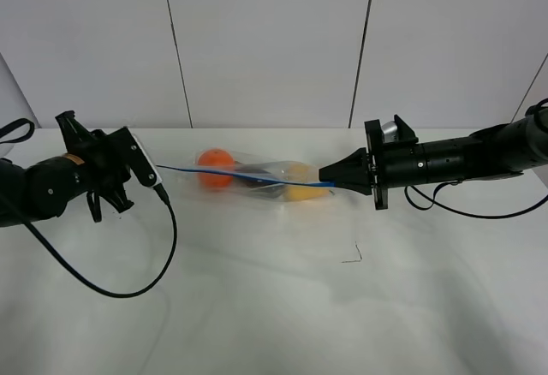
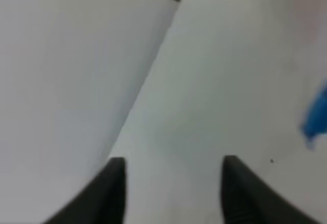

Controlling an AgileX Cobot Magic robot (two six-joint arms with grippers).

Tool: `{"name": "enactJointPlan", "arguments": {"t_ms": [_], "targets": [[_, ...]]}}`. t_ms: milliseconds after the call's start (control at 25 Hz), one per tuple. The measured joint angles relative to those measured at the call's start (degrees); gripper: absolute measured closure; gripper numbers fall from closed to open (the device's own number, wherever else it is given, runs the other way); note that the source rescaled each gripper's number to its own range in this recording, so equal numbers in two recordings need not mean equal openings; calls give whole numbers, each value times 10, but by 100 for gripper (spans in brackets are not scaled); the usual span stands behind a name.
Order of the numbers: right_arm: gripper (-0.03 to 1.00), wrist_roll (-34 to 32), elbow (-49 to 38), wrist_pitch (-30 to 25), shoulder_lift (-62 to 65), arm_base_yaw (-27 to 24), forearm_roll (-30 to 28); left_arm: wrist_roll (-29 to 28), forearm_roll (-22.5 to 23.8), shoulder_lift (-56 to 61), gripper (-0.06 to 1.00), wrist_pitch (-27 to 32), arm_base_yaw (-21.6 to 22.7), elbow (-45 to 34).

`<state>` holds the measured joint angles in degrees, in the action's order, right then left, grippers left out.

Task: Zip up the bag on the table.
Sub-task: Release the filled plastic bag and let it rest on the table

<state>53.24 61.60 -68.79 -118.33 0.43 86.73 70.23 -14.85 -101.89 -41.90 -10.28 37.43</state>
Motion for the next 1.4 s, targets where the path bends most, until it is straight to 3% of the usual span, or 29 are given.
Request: {"name": "enactJointPlan", "arguments": {"t_ms": [160, 560, 680, 1120, 1200, 1400], "targets": [[96, 0, 0, 0, 0, 0, 0, -57, -1, 1, 18, -18, 21, 0], [96, 0, 0, 0, 0, 0, 0, -86, 3, 1, 14, -19, 25, 0], [96, -2, 0, 0, 0, 0, 0, -164, 3, 1, 14, -19, 25, 0], [96, -4, 0, 0, 0, 0, 0, -537, 3, 1, 14, -1, 25, 0], [96, -4, 0, 0, 0, 0, 0, -574, 3, 1, 14, 16, 25, 0], [96, -4, 0, 0, 0, 0, 0, -583, 3, 1, 14, 32, 26, -1]]}}
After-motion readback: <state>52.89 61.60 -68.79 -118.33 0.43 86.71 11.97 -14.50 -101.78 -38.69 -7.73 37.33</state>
